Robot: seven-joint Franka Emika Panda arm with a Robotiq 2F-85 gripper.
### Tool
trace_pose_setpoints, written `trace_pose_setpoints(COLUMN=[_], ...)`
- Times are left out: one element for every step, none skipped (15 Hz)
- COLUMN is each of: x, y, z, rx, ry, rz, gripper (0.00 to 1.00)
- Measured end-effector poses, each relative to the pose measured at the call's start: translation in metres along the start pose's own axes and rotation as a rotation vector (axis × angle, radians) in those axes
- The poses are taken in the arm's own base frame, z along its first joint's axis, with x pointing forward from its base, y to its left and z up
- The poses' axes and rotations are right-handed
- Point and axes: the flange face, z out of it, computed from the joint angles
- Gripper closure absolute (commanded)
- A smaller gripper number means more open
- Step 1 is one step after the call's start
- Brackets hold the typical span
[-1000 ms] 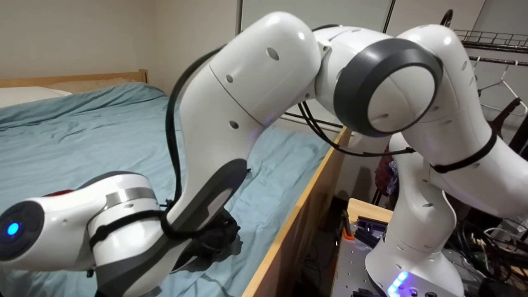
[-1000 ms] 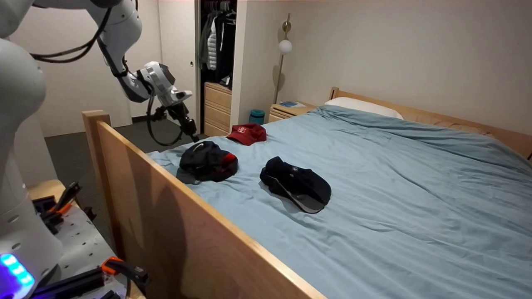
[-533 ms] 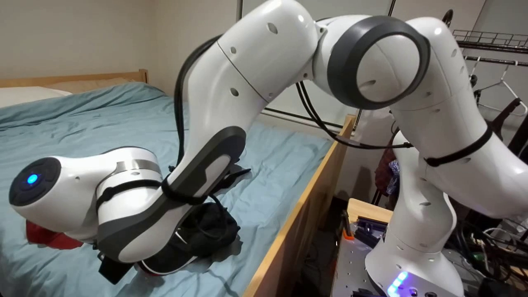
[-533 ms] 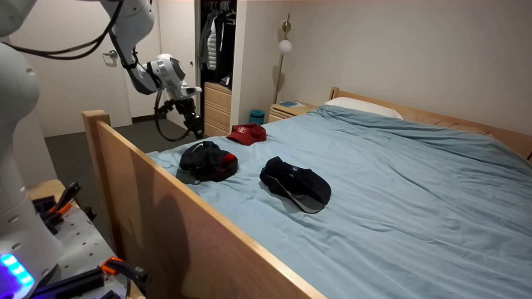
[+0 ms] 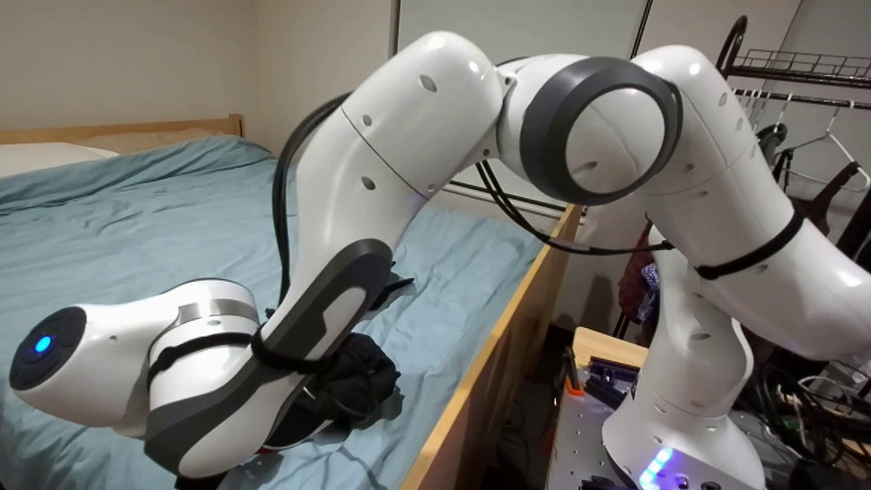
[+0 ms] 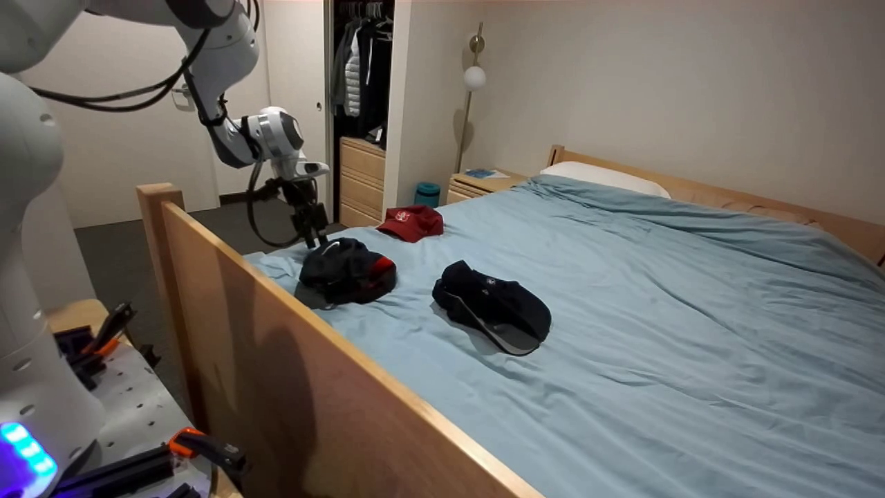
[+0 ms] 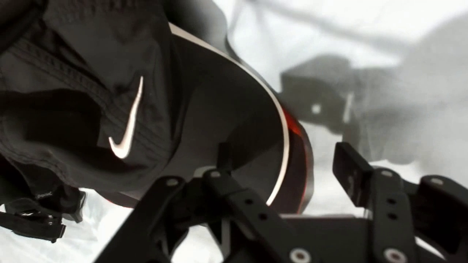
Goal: Turn the caps on the bed
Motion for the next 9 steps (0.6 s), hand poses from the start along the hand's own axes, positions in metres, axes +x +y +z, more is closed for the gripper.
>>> trace_pose_setpoints(x=[0.001, 0.003, 0.005, 0.007, 0.008, 0.008, 0.008, 0.007, 0.007], y=[0.0, 0.0, 0.001, 0.002, 0.002, 0.002, 0.0, -0.002, -0.004], z=[0.004, 0.009, 0.014, 0.019, 0.024, 0.028, 0.032, 0.035, 0.037], rx=[-0.025, -0.05, -0.076, -0.1, -0.122, -0.14, -0.155, -0.167, -0.178], ry=[-0.008, -0.015, -0.02, -0.024, -0.03, -0.035, -0.04, -0.043, -0.045], rz=[0.002, 0.004, 0.006, 0.008, 0.009, 0.009, 0.008, 0.006, 0.005], gripper=[0.0, 0.0, 0.0, 0.0, 0.0, 0.0, 0.0, 0.0, 0.25])
